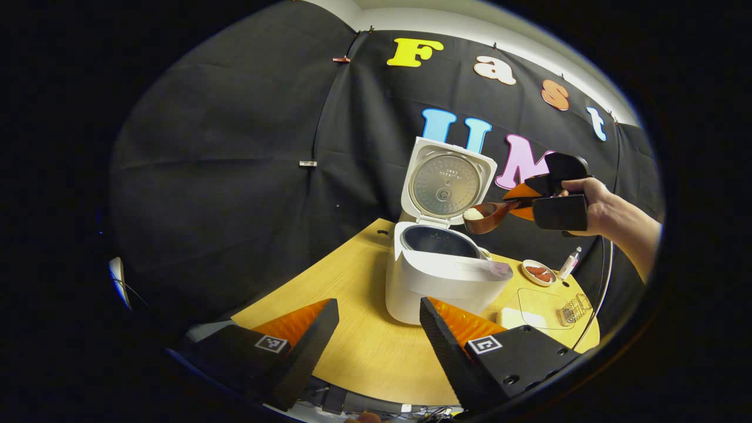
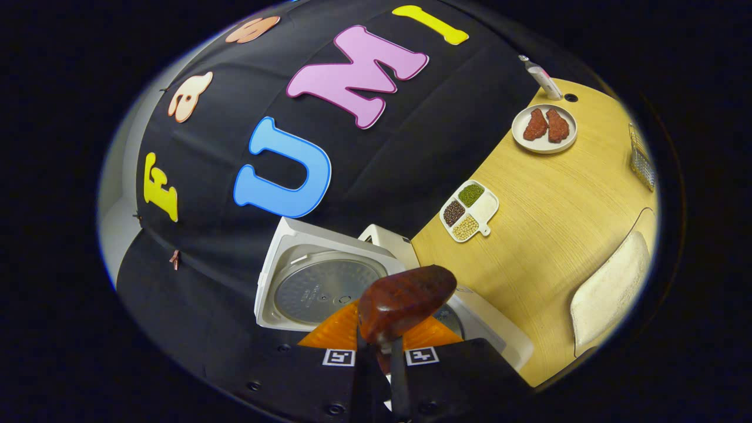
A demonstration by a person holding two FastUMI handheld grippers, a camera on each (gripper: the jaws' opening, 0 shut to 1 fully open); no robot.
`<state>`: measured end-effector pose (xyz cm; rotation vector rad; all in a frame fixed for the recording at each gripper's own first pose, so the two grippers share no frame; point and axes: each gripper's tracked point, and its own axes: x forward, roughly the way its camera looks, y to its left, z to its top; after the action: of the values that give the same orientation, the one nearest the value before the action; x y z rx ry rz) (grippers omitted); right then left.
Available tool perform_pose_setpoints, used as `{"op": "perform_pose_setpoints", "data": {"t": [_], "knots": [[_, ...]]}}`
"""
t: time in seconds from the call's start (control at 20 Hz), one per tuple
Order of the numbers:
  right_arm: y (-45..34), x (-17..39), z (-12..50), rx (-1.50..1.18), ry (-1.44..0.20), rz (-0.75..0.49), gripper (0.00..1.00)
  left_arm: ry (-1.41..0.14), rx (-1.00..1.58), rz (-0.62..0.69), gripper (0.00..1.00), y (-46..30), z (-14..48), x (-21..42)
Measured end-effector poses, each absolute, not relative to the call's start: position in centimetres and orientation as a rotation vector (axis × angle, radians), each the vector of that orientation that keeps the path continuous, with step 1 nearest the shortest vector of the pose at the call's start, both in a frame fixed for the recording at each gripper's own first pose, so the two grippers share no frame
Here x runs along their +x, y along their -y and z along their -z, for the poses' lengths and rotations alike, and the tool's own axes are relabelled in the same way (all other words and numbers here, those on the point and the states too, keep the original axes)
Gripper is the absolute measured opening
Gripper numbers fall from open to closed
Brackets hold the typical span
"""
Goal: Close the left gripper, press the button to open the rice cooker; take a wooden spoon from the chopstick holder with the right hand, scoop a spoonful of rice and pour it into the rice cooker, then put the wooden spoon back into the chopstick holder.
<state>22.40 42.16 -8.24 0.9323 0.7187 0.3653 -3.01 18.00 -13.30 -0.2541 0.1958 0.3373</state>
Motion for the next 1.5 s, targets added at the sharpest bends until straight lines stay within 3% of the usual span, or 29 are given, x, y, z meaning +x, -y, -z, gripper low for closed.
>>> {"op": "perform_pose_setpoints", "data": {"t": [0.35,1.0,1.05,1.1,1.5], "knots": [[-46.9,21.1,8.4,0.551,-0.593,-0.536,0.16,-0.197,-0.291,-0.334,0.95,-18.0,14.3,-2.8],[-52.5,19.7,10.6,-0.033,-0.352,-0.72,0.16,-0.223,-0.308,-0.339,0.96,-19.0,16.0,-2.4],[-52.9,19.7,10.8,-0.075,-0.335,-0.728,0.11,-0.233,-0.299,-0.355,0.95,-19.4,16.4,-2.6],[-53.4,19.4,11.0,-0.113,-0.32,-0.739,0.16,-0.235,-0.291,-0.372,0.96,-20.1,16.7,-2.6],[-56.0,18.0,11.8,-0.361,-0.182,-0.823,0.16,-0.227,-0.343,-0.421,0.95,-22.4,17.1,-3.6]]}}
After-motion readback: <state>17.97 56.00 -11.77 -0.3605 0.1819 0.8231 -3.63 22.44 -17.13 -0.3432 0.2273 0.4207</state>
